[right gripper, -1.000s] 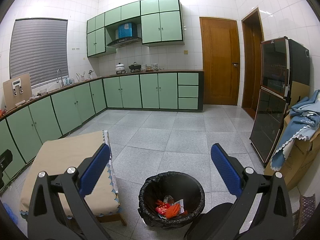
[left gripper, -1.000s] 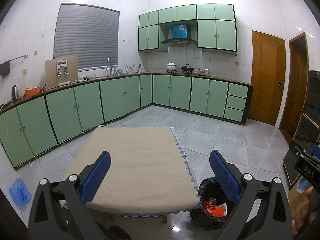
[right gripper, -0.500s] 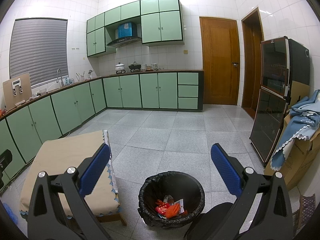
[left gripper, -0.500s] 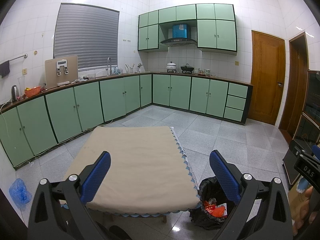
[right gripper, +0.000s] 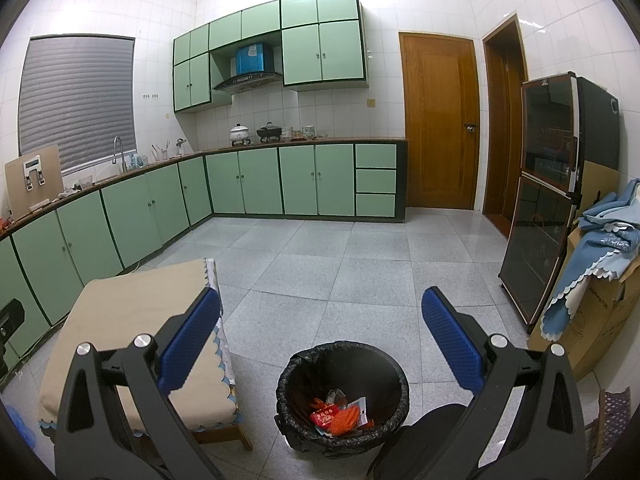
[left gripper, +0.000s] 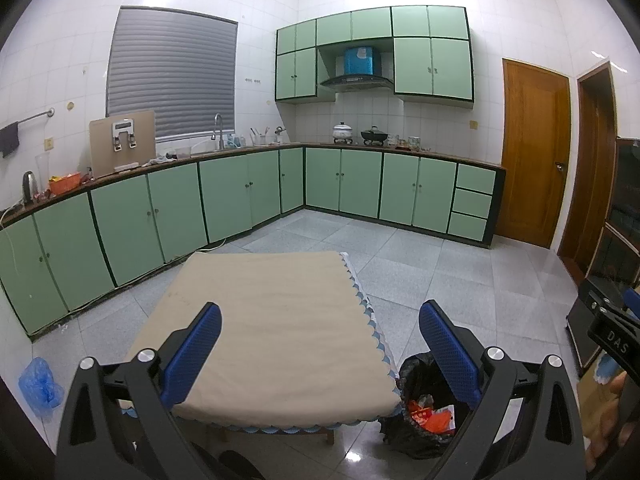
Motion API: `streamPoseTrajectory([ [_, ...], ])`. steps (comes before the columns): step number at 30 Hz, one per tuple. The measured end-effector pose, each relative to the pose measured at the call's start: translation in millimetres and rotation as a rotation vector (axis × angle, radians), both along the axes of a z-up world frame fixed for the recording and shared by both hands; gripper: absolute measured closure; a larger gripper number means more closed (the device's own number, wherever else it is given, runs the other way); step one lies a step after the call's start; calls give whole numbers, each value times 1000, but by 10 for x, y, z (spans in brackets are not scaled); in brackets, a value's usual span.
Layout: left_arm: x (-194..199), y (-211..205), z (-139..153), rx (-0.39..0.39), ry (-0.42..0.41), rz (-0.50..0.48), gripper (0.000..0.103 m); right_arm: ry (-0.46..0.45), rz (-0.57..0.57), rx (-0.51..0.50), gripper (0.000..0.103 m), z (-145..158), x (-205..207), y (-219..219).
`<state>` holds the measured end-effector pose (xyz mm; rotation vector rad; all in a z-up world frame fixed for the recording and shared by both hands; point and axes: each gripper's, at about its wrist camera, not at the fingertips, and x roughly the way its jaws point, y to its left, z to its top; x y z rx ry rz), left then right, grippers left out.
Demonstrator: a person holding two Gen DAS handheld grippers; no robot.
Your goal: Collect trash
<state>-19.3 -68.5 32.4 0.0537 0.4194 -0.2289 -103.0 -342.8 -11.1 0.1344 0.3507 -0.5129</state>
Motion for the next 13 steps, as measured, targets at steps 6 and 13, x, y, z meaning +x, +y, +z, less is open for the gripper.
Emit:
streamPoseTrajectory([
  [6,-10,13,-8,3,-8,-7,6,0,0,0,5,-11,-18,-10],
  [13,-20,1,-31,5,-11,-10,6,0,1,-1,5,-7,-18,-12],
])
